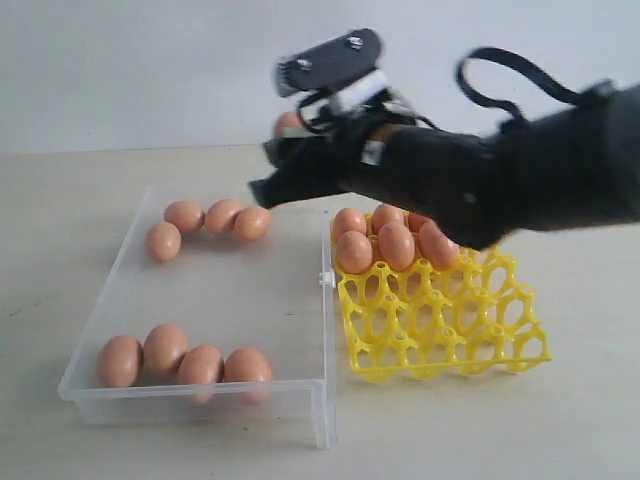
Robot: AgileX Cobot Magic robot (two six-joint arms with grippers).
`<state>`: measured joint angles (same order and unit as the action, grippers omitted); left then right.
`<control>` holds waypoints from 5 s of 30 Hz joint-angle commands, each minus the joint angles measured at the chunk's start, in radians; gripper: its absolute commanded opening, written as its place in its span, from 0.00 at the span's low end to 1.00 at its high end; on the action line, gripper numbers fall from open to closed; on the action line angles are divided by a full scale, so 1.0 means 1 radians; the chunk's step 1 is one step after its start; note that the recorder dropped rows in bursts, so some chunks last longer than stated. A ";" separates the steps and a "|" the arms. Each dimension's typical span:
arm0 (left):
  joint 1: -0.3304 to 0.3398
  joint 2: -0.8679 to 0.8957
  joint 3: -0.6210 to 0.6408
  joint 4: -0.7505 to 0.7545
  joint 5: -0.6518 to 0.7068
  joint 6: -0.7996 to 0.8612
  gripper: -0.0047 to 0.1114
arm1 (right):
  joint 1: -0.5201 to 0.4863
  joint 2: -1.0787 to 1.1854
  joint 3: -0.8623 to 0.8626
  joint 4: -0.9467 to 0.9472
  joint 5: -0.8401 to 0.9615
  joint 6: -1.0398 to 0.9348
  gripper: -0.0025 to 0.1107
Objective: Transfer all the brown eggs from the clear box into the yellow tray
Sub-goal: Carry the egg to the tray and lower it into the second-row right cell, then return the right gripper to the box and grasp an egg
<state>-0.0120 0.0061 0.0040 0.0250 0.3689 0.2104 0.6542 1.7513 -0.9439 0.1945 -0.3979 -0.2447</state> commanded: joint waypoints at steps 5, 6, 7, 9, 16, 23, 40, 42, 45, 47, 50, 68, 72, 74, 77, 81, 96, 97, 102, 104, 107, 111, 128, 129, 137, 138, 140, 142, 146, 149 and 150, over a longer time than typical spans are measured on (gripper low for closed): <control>0.002 -0.006 -0.004 0.000 -0.006 -0.005 0.04 | -0.205 -0.139 0.460 0.135 -0.412 -0.031 0.02; 0.002 -0.006 -0.004 0.000 -0.006 -0.005 0.04 | -0.236 -0.111 0.480 0.132 -0.454 0.021 0.02; 0.002 -0.006 -0.004 0.000 -0.006 -0.005 0.04 | -0.249 -0.098 0.486 0.126 -0.474 0.050 0.02; 0.002 -0.006 -0.004 0.000 -0.006 -0.005 0.04 | -0.286 -0.048 0.493 0.105 -0.522 0.127 0.02; 0.002 -0.006 -0.004 0.000 -0.006 -0.005 0.04 | -0.359 0.134 0.435 0.013 -0.566 0.219 0.02; 0.002 -0.006 -0.004 0.000 -0.006 -0.005 0.04 | -0.359 0.203 0.377 0.013 -0.545 0.223 0.02; 0.002 -0.006 -0.004 0.000 -0.006 -0.005 0.04 | -0.359 0.241 0.301 -0.021 -0.405 0.219 0.02; 0.002 -0.006 -0.004 0.000 -0.006 -0.005 0.04 | -0.359 0.241 0.292 -0.022 -0.395 0.219 0.02; 0.002 -0.006 -0.004 0.000 -0.006 -0.005 0.04 | -0.359 0.242 0.276 -0.046 -0.371 0.219 0.03; 0.002 -0.006 -0.004 0.000 -0.006 -0.005 0.04 | -0.359 0.244 0.269 -0.072 -0.334 0.219 0.07; 0.002 -0.006 -0.004 0.000 -0.006 -0.005 0.04 | -0.359 0.246 0.266 -0.101 -0.306 0.219 0.13; 0.002 -0.006 -0.004 0.000 -0.006 -0.005 0.04 | -0.359 0.132 0.268 -0.090 -0.249 0.203 0.54; 0.002 -0.006 -0.004 0.000 -0.006 -0.005 0.04 | -0.359 0.109 0.268 -0.070 -0.239 0.185 0.54; 0.002 -0.006 -0.004 0.000 -0.006 -0.005 0.04 | -0.359 0.111 0.268 -0.070 -0.236 0.185 0.54; 0.002 -0.006 -0.004 0.000 -0.006 -0.005 0.04 | -0.359 0.113 0.268 -0.070 -0.229 0.185 0.54; 0.002 -0.006 -0.004 0.000 -0.006 -0.005 0.04 | -0.359 0.090 0.268 -0.072 -0.224 0.177 0.54; 0.002 -0.006 -0.004 0.000 -0.006 -0.005 0.04 | -0.140 -0.192 -0.022 -0.195 0.592 0.274 0.36; 0.002 -0.006 -0.004 0.000 -0.006 -0.005 0.04 | -0.103 -0.173 -0.057 -0.195 0.594 0.271 0.38; 0.002 -0.006 -0.004 0.000 -0.006 -0.005 0.04 | 0.006 -0.011 -0.255 -0.146 0.644 0.388 0.47; 0.002 -0.006 -0.004 0.000 -0.006 -0.005 0.04 | 0.009 0.079 -0.354 -0.126 0.657 0.586 0.49; 0.002 -0.006 -0.004 0.000 -0.006 -0.005 0.04 | 0.009 0.209 -0.510 -0.195 0.667 0.832 0.49; 0.002 -0.006 -0.004 0.000 -0.006 -0.005 0.04 | 0.009 0.355 -0.696 -0.234 0.767 0.993 0.49; 0.002 -0.006 -0.004 0.000 -0.006 -0.005 0.04 | 0.009 0.661 -1.059 -0.178 1.054 1.058 0.50; 0.002 -0.006 -0.004 0.000 -0.006 -0.005 0.04 | 0.009 0.669 -1.071 -0.178 1.054 1.058 0.51; 0.002 -0.006 -0.004 0.000 -0.006 -0.007 0.04 | 0.005 0.708 -1.102 -0.229 1.072 1.103 0.52; 0.002 -0.006 -0.004 0.000 -0.006 -0.005 0.04 | 0.003 0.710 -1.102 -0.235 1.072 1.105 0.52; 0.002 -0.006 -0.004 0.000 -0.006 -0.005 0.04 | -0.002 0.712 -1.102 -0.261 1.071 1.110 0.52; 0.002 -0.006 -0.004 0.000 -0.006 -0.005 0.04 | -0.004 0.719 -1.112 -0.282 1.075 1.110 0.52; 0.002 -0.006 -0.004 0.000 -0.006 -0.005 0.04 | -0.008 0.740 -1.138 -0.281 1.075 1.110 0.52; 0.002 -0.006 -0.004 0.000 -0.006 -0.005 0.04 | -0.008 0.766 -1.169 -0.281 1.075 1.110 0.52; 0.002 -0.006 -0.004 0.000 -0.006 -0.005 0.04 | -0.008 0.773 -1.178 -0.281 1.075 1.110 0.52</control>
<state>-0.0120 0.0061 0.0040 0.0250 0.3689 0.2104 0.6503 2.5046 -2.0957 -0.0776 0.6815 0.8661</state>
